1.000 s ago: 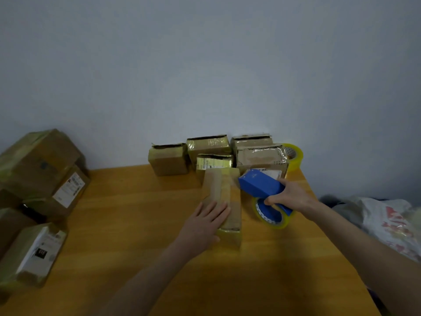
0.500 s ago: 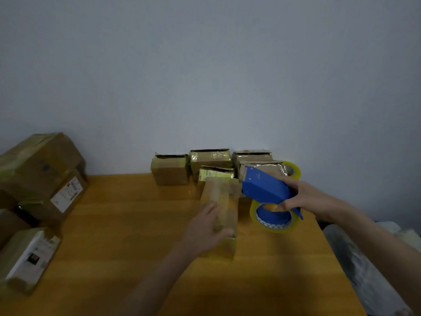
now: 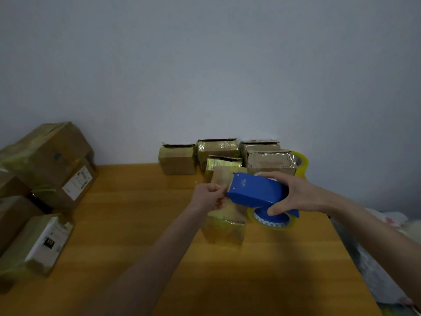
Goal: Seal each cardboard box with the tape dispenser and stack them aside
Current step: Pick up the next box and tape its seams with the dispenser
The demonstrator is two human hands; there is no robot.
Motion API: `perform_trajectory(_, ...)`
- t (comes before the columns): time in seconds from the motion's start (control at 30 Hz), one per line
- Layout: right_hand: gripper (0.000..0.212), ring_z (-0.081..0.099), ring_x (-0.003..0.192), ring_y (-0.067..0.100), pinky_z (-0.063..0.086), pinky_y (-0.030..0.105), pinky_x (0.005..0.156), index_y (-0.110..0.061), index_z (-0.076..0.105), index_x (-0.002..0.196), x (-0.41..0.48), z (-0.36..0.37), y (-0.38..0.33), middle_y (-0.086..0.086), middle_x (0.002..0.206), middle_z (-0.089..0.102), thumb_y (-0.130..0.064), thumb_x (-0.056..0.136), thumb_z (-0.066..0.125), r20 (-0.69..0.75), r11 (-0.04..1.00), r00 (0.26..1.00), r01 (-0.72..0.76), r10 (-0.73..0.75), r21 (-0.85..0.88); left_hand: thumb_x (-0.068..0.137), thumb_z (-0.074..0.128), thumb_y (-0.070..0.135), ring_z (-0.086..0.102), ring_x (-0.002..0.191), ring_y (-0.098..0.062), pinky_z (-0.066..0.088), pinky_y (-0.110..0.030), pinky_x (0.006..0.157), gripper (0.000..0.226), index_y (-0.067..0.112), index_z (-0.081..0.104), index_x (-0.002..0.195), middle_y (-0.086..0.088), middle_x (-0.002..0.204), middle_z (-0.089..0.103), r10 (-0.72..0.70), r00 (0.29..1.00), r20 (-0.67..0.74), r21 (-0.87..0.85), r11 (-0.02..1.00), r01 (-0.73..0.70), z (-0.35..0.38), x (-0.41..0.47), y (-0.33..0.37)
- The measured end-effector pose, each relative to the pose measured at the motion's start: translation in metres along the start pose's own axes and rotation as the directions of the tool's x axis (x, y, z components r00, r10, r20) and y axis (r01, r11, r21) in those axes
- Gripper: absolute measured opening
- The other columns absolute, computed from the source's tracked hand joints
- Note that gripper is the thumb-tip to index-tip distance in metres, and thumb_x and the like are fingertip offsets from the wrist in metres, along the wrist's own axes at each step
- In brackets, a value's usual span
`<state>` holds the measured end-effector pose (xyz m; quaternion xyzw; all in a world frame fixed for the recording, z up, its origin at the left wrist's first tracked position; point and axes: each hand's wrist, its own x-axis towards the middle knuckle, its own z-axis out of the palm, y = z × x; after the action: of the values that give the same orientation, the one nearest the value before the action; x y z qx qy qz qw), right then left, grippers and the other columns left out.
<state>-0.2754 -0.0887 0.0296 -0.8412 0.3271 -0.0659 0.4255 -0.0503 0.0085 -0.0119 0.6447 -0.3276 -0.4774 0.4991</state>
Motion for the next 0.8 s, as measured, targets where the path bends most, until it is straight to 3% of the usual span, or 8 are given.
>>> perform_trajectory(0.1,0.062,0.052,0.100,-0.012,0.047,0.009,0.075,-0.054,0.043,0.113,-0.001,0.011,-0.005,-0.024,0.111,0.050,-0.034,0.070,0.083,-0.020,0.997,0.999,0.034,-0.035,-0.068,0.092,0.061,0.019,0.056,0.059,-0.006,0.049,-0.017,0.057,0.018,0.008,0.067,0.078,0.000,0.065,0.061,-0.008,1.000,-0.017,0.092,0.996,0.009,-0.006,-0.001,-0.007)
perform_trajectory(0.2,0.059,0.051,0.096,-0.016,0.044,0.004,0.070,-0.060,0.039,0.109,-0.003,0.019,-0.007,-0.027,0.110,0.051,-0.046,0.062,0.072,0.000,0.995,1.000,0.014,-0.014,-0.094,0.090,0.063,0.019,0.058,0.060,-0.006,0.048,-0.017,0.053,0.016,0.010,0.066,0.078,0.001,0.066,0.062,-0.034,0.999,-0.002,0.115,0.993,0.034,-0.015,-0.001,-0.016)
perform_trajectory(0.3,0.060,0.057,0.098,-0.001,0.050,0.018,0.081,-0.050,0.048,0.117,-0.010,0.021,0.003,-0.018,0.109,0.057,-0.042,0.063,0.072,0.021,0.996,1.000,-0.002,0.004,-0.087,0.088,0.067,0.017,0.059,0.058,-0.006,0.049,-0.017,0.051,0.014,0.004,0.068,0.081,0.001,0.066,0.063,-0.049,0.995,-0.089,0.111,0.992,0.059,-0.038,0.000,-0.024)
perform_trajectory(0.4,0.058,0.060,0.099,0.009,0.052,0.035,0.089,-0.037,0.053,0.120,-0.019,0.015,0.013,-0.011,0.109,0.060,-0.034,0.066,0.075,0.044,0.996,0.998,-0.038,0.041,-0.076,0.088,0.068,0.015,0.056,0.057,-0.009,0.050,-0.018,0.048,0.021,0.003,0.066,0.071,-0.005,0.065,0.061,-0.008,0.983,-0.181,0.163,0.986,0.038,-0.058,0.004,-0.030)
perform_trajectory(0.53,0.060,0.061,0.101,0.010,0.052,0.031,0.088,-0.034,0.051,0.126,-0.021,0.023,0.022,-0.009,0.112,0.061,-0.017,0.075,0.078,0.031,0.994,0.994,-0.100,0.101,-0.042,0.087,0.069,0.017,0.057,0.063,-0.010,0.050,-0.018,0.049,0.023,0.008,0.065,0.066,-0.003,0.064,0.062,0.045,0.977,-0.210,0.228,0.974,0.004,-0.058,0.006,-0.042)
perform_trajectory(0.6,0.054,0.062,0.097,0.009,0.052,0.026,0.082,-0.033,0.054,0.118,-0.019,0.028,0.027,-0.008,0.108,0.061,-0.014,0.074,0.078,-0.011,0.990,0.990,-0.142,0.142,0.012,0.087,0.069,0.020,0.060,0.070,-0.013,0.053,-0.024,0.057,0.023,0.009,0.066,0.067,-0.004,0.067,0.065,0.091,0.971,-0.222,0.262,0.964,-0.030,-0.057,0.008,-0.046)
perform_trajectory(0.67,0.044,0.063,0.091,0.010,0.050,0.022,0.075,-0.031,0.058,0.106,-0.016,0.029,0.030,-0.005,0.102,0.063,-0.013,0.073,0.079,-0.040,0.976,0.980,-0.190,0.195,0.106,0.089,0.067,0.021,0.061,0.078,-0.017,0.055,-0.034,0.071,0.020,0.008,0.067,0.073,-0.008,0.076,0.066,0.085,0.967,-0.241,0.215,0.976,-0.032,-0.058,0.012,-0.048)
perform_trajectory(0.8,0.049,0.067,0.083,0.011,0.052,0.025,0.074,-0.026,0.066,0.107,-0.008,0.026,0.030,0.002,0.100,0.067,-0.026,0.060,0.079,-0.037,0.898,0.971,-0.204,0.237,0.390,0.091,0.064,0.022,0.063,0.087,-0.016,0.052,-0.030,0.078,0.015,0.010,0.064,0.082,-0.005,0.085,0.064,-0.041,0.964,-0.262,-0.063,0.998,0.025,-0.053,0.016,-0.051)
